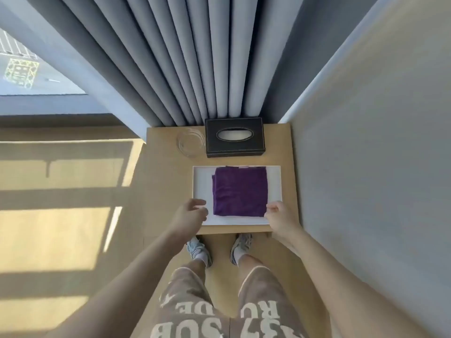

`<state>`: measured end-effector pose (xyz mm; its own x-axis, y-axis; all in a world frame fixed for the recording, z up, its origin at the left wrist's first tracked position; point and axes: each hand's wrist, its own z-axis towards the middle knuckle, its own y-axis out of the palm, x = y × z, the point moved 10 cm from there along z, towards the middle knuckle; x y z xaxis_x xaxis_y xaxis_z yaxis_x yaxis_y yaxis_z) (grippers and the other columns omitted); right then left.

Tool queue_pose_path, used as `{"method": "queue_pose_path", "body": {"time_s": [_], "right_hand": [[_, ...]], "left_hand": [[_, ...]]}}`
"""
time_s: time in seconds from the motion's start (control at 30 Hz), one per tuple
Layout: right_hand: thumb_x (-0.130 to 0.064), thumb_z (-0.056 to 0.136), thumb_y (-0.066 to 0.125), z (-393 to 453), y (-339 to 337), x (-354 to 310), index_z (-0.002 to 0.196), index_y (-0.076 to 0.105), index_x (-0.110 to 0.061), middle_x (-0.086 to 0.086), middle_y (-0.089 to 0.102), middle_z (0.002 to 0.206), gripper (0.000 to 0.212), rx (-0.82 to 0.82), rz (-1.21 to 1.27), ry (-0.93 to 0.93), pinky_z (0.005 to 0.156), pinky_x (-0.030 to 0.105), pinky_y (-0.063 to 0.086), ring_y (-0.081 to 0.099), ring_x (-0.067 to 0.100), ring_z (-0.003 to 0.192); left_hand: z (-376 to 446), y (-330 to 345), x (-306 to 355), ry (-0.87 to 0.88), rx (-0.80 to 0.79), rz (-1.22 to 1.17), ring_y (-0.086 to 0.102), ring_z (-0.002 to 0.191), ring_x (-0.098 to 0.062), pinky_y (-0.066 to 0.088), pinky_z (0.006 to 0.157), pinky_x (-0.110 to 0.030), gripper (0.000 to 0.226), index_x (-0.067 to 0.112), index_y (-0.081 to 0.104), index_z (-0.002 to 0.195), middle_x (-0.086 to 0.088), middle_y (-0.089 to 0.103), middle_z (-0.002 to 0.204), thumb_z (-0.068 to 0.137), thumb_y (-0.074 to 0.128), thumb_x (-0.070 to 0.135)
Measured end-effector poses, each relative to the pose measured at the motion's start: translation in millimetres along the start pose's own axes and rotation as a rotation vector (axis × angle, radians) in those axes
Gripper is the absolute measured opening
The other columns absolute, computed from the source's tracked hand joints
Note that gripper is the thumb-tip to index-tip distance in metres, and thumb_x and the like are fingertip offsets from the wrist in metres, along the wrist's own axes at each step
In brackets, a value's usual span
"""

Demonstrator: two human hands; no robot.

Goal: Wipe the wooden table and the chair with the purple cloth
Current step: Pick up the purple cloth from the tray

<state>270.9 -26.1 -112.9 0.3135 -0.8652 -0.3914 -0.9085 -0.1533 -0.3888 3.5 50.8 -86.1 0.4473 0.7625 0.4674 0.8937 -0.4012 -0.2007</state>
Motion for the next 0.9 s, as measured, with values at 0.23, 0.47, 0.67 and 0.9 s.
{"method": "queue_pose_path", "body": {"time_s": [0.23,0.47,0.67,0.9], "right_hand": [[-0.02,0.093,0.058,71.6,11.9,43.7,0.144,0.046,-0.012,0.007,0.055,0.14,0.054,0.168,0.066,0.089,0.065,0.021,0.029,0.061,0.024,0.111],[-0.015,0.088,0.066,81.0,40.6,62.3,0.11,0.063,0.004,0.023,0.066,0.107,0.029,0.093,0.195,0.137,0.085,0.045,0.056,0.066,0.034,0.099],[-0.017,0.094,0.065,77.7,37.8,39.5,0.109,0.065,0.005,0.011,0.064,0.111,0.027,0.152,0.147,0.162,0.076,0.032,0.055,0.061,0.019,0.095],[-0.008,0.091,0.056,51.7,63.4,6.0,0.102,0.068,-0.01,0.012,0.072,0.104,0.016,-0.049,0.243,0.19,0.064,0.026,0.047,0.067,0.024,0.094]], "left_hand": [[98.2,46.3,-18.2,-0.01,0.009,0.246,0.047,0.064,-0.015,0.035,0.058,-0.027,0.003,0.017,0.058,0.078,0.003,0.054,0.073,0.08,0.056,0.018],[102.1,73.0,-56.3,-0.135,0.131,0.137,0.056,0.077,-0.008,0.037,0.053,-0.022,0.033,0.021,0.042,0.108,0.003,0.057,0.094,0.087,0.067,0.016],[86.4,74.8,-42.0,-0.064,0.124,0.161,0.059,0.065,-0.01,0.042,0.047,-0.015,0.01,0.012,0.07,0.09,-0.002,0.07,0.082,0.092,0.065,0.021],[38.6,46.8,-1.2,-0.04,0.011,-0.109,0.059,0.074,-0.023,0.052,0.077,-0.035,0.011,0.006,0.066,0.082,-0.01,0.064,0.081,0.09,0.063,0.014]]}}
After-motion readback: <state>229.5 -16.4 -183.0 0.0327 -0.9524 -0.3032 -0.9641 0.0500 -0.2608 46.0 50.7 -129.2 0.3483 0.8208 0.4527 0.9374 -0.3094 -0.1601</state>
